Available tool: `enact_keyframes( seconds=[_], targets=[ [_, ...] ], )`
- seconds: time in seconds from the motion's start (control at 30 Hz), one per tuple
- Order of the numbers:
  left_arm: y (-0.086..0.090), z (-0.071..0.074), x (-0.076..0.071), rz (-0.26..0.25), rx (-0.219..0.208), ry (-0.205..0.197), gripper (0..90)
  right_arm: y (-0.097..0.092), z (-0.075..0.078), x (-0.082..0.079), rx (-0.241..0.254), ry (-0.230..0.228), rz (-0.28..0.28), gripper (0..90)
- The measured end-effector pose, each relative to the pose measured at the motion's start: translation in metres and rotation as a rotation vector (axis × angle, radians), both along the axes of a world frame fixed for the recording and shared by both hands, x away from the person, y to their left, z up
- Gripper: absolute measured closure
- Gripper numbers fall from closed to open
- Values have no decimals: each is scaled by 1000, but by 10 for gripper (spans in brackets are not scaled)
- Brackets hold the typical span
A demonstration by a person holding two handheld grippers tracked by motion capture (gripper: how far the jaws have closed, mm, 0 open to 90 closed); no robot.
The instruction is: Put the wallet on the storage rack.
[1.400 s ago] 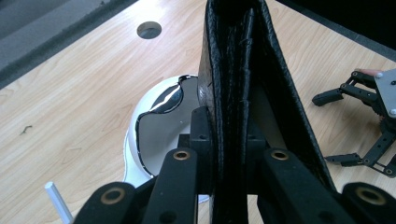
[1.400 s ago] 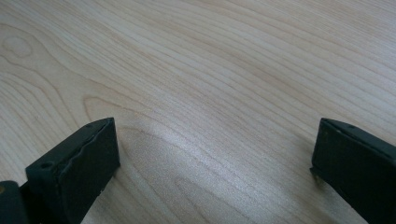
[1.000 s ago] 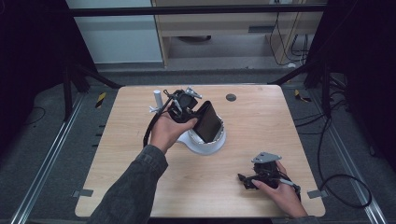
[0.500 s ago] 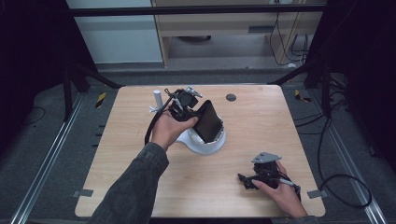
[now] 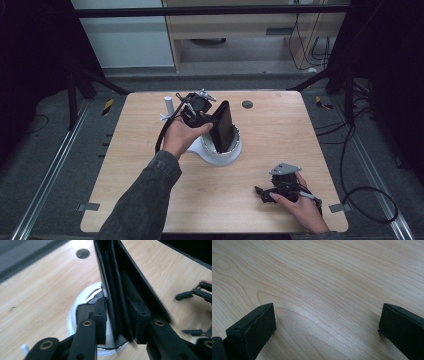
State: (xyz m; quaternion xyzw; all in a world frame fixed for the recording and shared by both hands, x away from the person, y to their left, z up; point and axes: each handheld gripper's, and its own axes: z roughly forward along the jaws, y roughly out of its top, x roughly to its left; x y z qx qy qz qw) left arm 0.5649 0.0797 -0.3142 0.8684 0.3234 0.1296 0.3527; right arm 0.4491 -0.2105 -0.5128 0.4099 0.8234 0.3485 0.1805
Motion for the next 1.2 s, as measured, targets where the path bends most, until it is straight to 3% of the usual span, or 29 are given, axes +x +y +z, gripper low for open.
enact_keyframes(
  seconds=[0.2, 0.4, 0.7, 0.9, 0.97, 1.2],
  targets=[
    [4, 6, -3, 13, -6, -35, 655, 0, 0, 0, 0, 1, 0, 10],
    [6, 16, -7, 26, -7, -100, 587, 0, 0, 0, -1, 1, 0, 11],
    [12, 34, -15, 52, -55, -176, 523, 0, 0, 0, -1, 1, -1, 11],
    [16, 45, -25, 34, -102, -236, 411, 0, 0, -1, 0, 3, -3, 11],
    [19, 49, -31, 18, -128, -248, 337, 0, 0, -1, 0, 3, -3, 11],
    [25, 52, -61, -53, -152, -271, 143, 0, 0, -1, 0, 0, 0, 11]
  ],
)
